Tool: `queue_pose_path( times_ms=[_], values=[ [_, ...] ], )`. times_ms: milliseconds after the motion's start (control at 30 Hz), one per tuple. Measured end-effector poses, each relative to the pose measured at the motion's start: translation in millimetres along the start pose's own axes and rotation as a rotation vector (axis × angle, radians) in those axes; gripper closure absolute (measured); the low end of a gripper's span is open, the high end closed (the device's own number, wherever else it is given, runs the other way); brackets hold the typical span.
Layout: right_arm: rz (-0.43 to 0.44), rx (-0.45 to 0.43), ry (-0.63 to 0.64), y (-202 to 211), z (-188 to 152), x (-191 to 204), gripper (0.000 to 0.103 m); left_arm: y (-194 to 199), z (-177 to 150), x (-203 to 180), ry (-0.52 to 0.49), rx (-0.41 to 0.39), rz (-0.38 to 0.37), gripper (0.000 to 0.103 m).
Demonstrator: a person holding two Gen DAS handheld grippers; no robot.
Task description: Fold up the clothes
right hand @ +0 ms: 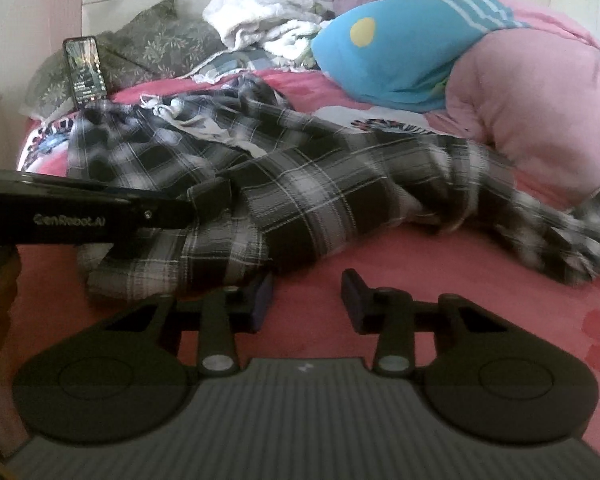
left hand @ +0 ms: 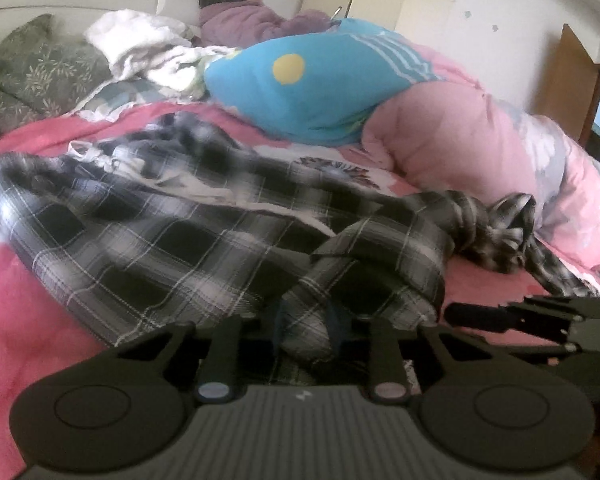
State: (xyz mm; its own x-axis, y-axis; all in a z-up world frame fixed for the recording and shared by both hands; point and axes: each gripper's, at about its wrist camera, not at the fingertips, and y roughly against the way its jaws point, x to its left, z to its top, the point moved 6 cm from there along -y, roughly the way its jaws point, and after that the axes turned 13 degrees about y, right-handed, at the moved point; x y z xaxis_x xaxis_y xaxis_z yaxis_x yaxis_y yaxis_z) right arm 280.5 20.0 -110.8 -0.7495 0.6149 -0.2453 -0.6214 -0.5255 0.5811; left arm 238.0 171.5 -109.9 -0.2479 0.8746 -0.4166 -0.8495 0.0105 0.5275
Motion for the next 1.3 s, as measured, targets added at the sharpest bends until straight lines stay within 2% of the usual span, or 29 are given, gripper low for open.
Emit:
queue_pose_path(
  times_ms=[67, 200, 367, 467, 667, 900, 967, 1033, 1100, 1200, 1300],
  values=[
    [-0.002, 0.0, -0.024, -5, 2, -2, 0.072, 0, -2, -3, -0.03, -0.008, 0.016, 0.078],
    [-0.001, -0.008, -0.045, -12, 7, -2, 0.093, 1, -5, -7, -0.07, -0.023, 0.036, 0.078],
    [-0.119, -0.01, 0.05, -2, 15, 1, 0.1, 3, -3, -5, -0.057, -0.028, 0.041, 0.079],
    [-0.234, -0.025, 0.095, 14, 25, -12, 0.102, 4, -2, -2, -0.042, -0.029, 0.036, 0.079],
    [-0.378, -0.076, 0.076, 55, 44, -54, 0.103, 5, 2, 2, -0.02, -0.03, 0.033, 0.079],
    [-0.576, -0.181, 0.242, 100, 82, -63, 0.103, 6, 2, 2, -0.02, -0.032, 0.034, 0.08],
    [-0.599, -0.213, 0.278, 108, 96, -65, 0.103, 6, 2, 2, -0.019, -0.034, 0.034, 0.08],
    [-0.577, -0.242, 0.283, 110, 110, -67, 0.103, 6, 2, 1, -0.02, -0.035, 0.037, 0.08],
    [-0.504, -0.28, 0.266, 107, 125, -66, 0.103, 5, 1, 0, -0.024, -0.036, 0.039, 0.08],
    [-0.311, -0.31, 0.222, 87, 141, -54, 0.102, 5, 1, -1, -0.024, -0.036, 0.041, 0.079],
    [-0.058, -0.224, 0.136, 45, 138, -34, 0.1, 4, 1, 0, -0.018, -0.035, 0.041, 0.078]
  ],
)
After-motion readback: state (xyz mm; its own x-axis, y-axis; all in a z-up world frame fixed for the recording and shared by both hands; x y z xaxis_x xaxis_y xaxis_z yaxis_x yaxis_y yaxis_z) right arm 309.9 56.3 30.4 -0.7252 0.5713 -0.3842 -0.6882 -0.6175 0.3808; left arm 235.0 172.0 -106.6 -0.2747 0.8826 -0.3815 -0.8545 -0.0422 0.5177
